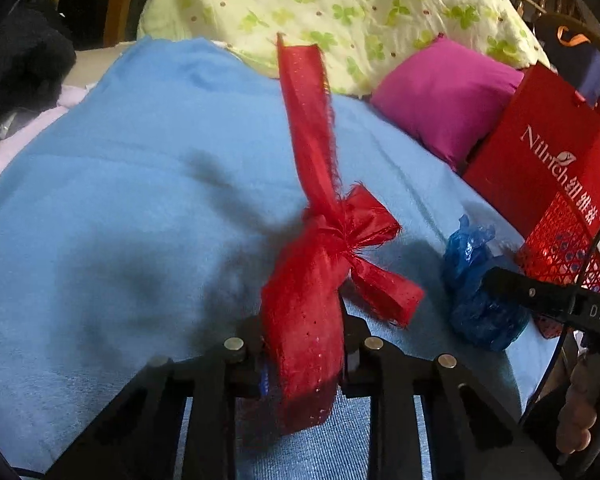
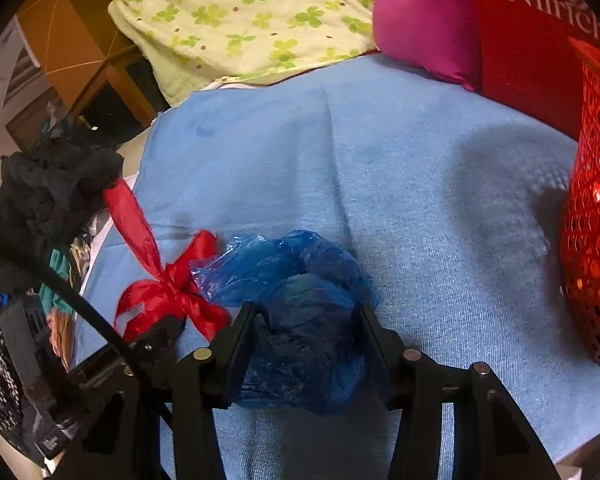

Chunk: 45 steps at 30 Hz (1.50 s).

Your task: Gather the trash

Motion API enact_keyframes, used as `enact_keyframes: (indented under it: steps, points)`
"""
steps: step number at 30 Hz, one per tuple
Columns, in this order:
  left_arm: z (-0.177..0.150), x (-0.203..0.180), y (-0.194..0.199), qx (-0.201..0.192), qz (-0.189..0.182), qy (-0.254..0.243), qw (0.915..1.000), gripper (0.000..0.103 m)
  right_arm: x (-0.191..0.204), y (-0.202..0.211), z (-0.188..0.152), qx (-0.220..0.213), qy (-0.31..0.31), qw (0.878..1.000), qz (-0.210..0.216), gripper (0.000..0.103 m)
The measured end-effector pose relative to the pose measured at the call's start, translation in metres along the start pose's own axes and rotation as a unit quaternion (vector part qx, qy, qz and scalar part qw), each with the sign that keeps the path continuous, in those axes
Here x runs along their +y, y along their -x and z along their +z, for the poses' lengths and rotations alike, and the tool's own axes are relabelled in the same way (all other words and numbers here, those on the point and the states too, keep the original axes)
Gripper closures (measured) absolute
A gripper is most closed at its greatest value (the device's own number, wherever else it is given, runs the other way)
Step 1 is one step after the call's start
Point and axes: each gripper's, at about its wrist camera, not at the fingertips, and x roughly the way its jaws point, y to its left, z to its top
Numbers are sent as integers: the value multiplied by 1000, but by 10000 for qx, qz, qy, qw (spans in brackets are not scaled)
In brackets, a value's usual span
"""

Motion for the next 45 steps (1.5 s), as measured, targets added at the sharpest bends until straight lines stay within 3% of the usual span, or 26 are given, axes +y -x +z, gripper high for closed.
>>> enact_keyframes:
  steps: [12,26,35,45]
  points:
    - [-6,-6,54,-519,466,-49,9976,78,14,28,-1,-449,300,9982,272,51]
    - [5,-47,88,-651,1200,-106,9906,77,16,62,3,-1083,392,9908,713,51]
    - [20,-72,107,-909,1385,-304,9857,77,4,94,4,-1564,411,9823,940,51]
    - [22,-87,120,-1093,1469,-447,9821,77,-6,109,2,-1750,438,9791,934,51]
